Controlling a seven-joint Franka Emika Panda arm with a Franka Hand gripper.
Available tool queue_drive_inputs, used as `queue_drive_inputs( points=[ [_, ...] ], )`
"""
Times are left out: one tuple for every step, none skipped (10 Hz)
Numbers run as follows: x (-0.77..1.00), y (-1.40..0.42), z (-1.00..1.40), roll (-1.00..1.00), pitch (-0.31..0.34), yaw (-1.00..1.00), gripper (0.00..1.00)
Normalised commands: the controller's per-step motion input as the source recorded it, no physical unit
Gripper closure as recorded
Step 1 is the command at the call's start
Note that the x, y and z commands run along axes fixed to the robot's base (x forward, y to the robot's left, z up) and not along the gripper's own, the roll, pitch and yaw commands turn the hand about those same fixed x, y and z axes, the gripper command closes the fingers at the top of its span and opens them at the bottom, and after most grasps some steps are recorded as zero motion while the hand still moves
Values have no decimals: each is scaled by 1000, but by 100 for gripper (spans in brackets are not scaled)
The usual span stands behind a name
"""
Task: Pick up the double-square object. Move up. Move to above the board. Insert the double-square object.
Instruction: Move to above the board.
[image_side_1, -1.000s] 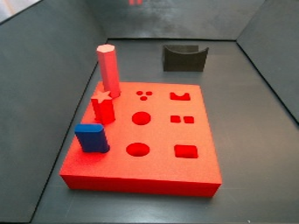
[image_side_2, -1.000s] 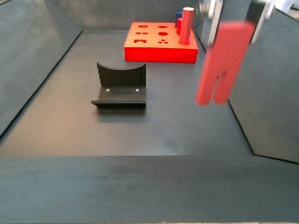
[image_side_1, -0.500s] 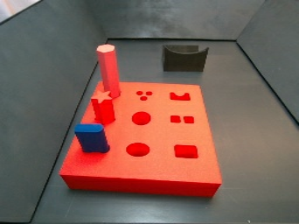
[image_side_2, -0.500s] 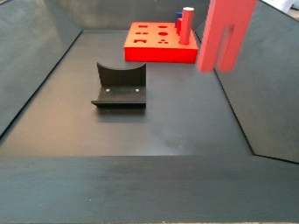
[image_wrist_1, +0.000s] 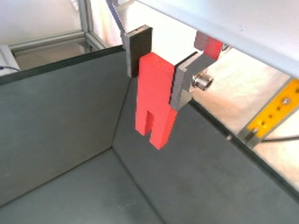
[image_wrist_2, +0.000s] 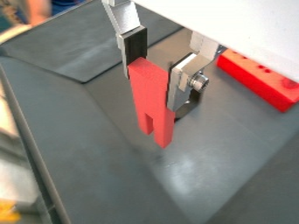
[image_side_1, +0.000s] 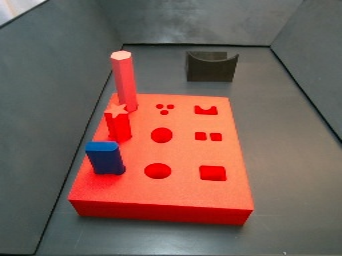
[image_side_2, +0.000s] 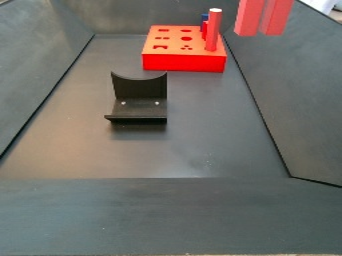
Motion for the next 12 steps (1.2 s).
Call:
queue_drive_inputs(
  points=[
    [87, -1000, -1, -420, 318, -651, 100],
    [86, -1000, 1, -351, 231, -444, 100],
    [87, -1000, 1, -320, 176, -327, 100],
    [88, -1000, 4, -192, 113, -153, 100],
    [88, -1000, 6, -100, 72, -54, 100],
    [87, -1000, 8, -45, 45, -31, 100],
    [85, -1000, 9, -33, 24, -10, 100],
    [82, -1000, 10, -28, 13, -5, 100],
    [81, -1000, 12, -14, 9, 4, 100],
    [81, -1000, 13, -5, 12, 5, 100],
    [84, -1000, 14, -16, 14, 8, 100],
    [90, -1000, 15, -17, 19, 7, 100]
  ],
)
